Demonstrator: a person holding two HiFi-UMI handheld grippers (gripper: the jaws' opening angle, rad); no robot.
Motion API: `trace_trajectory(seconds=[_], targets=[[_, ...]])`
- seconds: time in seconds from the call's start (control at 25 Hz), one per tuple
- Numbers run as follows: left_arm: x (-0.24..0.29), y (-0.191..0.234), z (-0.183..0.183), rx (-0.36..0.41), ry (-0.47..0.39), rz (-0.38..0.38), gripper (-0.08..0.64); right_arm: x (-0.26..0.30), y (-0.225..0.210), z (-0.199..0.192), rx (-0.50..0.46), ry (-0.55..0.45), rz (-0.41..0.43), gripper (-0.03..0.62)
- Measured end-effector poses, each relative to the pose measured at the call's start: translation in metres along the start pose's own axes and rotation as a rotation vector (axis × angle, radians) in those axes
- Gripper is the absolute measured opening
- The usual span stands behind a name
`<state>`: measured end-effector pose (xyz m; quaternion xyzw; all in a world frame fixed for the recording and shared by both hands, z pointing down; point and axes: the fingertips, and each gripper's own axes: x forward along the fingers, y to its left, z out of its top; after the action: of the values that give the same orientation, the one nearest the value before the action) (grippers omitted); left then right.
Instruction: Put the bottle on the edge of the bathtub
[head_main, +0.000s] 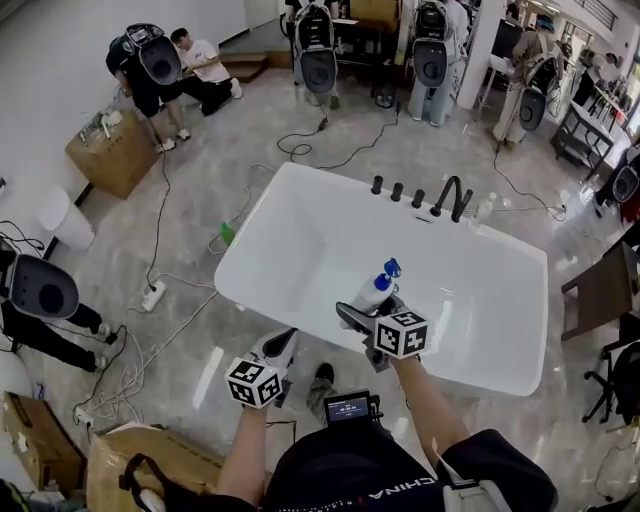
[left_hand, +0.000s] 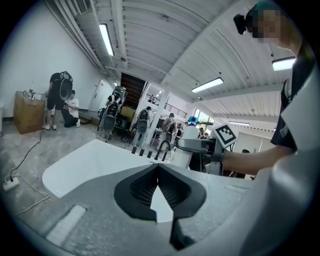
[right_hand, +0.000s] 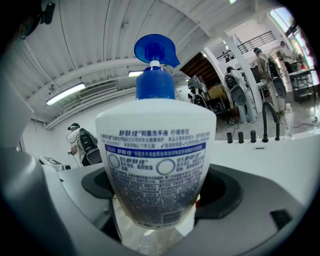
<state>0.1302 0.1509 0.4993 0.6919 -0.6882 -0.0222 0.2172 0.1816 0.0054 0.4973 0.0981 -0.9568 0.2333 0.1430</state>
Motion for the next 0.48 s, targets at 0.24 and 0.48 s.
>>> trace_trajectory(seconds=[0.24, 0.48], targets=[[0.036, 0.076, 0.048, 0.039, 0.036, -0.007, 0.009, 0.077, -0.021, 0.037, 0.063, -0.033, -0.016, 0.479], [0.081, 0.130, 0.095, 0.059, 0.032, -0.010, 0.009, 0.131, -0.045, 0.073, 0.080, -0.041, -0.025, 0.479]])
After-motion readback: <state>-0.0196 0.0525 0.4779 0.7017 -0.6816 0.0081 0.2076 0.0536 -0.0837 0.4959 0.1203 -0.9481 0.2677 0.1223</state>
